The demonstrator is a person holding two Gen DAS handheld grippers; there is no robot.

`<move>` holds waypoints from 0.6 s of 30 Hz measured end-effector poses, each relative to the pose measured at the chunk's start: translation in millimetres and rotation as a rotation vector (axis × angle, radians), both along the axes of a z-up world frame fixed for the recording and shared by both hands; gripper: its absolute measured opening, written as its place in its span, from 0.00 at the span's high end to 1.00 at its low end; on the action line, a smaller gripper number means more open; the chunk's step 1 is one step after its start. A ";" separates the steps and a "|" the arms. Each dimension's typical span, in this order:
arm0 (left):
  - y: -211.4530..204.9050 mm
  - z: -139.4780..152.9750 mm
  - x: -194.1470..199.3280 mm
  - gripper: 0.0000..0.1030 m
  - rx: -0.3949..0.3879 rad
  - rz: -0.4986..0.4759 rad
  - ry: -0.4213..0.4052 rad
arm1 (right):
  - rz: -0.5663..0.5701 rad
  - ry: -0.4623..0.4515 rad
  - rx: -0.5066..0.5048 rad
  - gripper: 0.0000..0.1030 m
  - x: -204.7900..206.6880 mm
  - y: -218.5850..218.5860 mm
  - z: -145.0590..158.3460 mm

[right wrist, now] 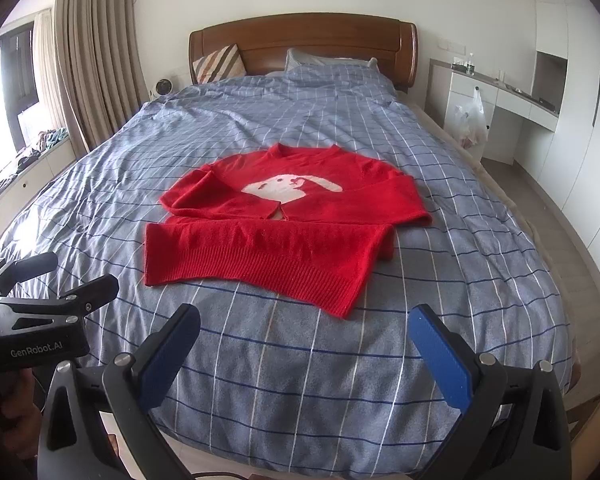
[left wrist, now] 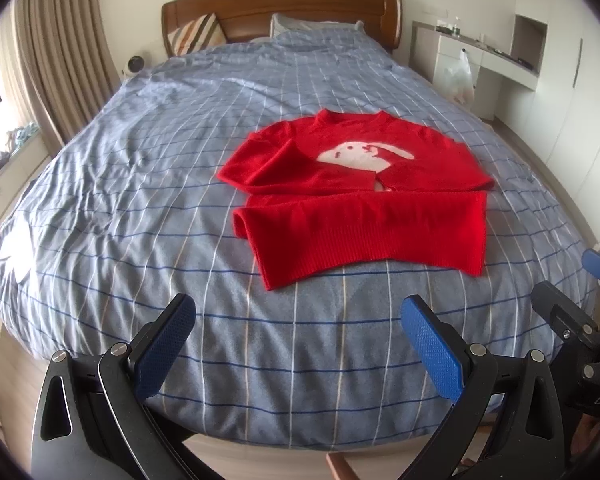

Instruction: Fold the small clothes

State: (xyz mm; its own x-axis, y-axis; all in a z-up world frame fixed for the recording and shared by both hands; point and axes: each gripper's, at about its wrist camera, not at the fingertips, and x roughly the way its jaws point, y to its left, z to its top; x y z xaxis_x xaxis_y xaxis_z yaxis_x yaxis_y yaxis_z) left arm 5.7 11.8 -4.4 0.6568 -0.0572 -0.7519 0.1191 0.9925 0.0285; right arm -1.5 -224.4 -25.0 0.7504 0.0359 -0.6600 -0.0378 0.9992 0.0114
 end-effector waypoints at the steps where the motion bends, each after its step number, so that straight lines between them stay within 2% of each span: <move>1: -0.3 -0.4 0.0 0.00 -0.001 0.001 0.002 | -0.003 0.003 0.001 0.00 0.5 -0.4 -0.8; 18: 2.0 -4.5 -0.4 0.00 -0.008 0.002 0.017 | -0.024 0.022 -0.002 0.00 1.5 -0.7 -7.0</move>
State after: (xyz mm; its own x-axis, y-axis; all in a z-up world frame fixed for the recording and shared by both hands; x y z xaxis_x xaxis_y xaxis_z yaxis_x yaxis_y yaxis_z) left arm 5.3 13.8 -8.8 0.6440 -0.0622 -0.7625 0.1178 0.9929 0.0185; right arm -0.1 -225.1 -32.0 0.7366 0.0167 -0.6762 -0.0134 0.9999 0.0101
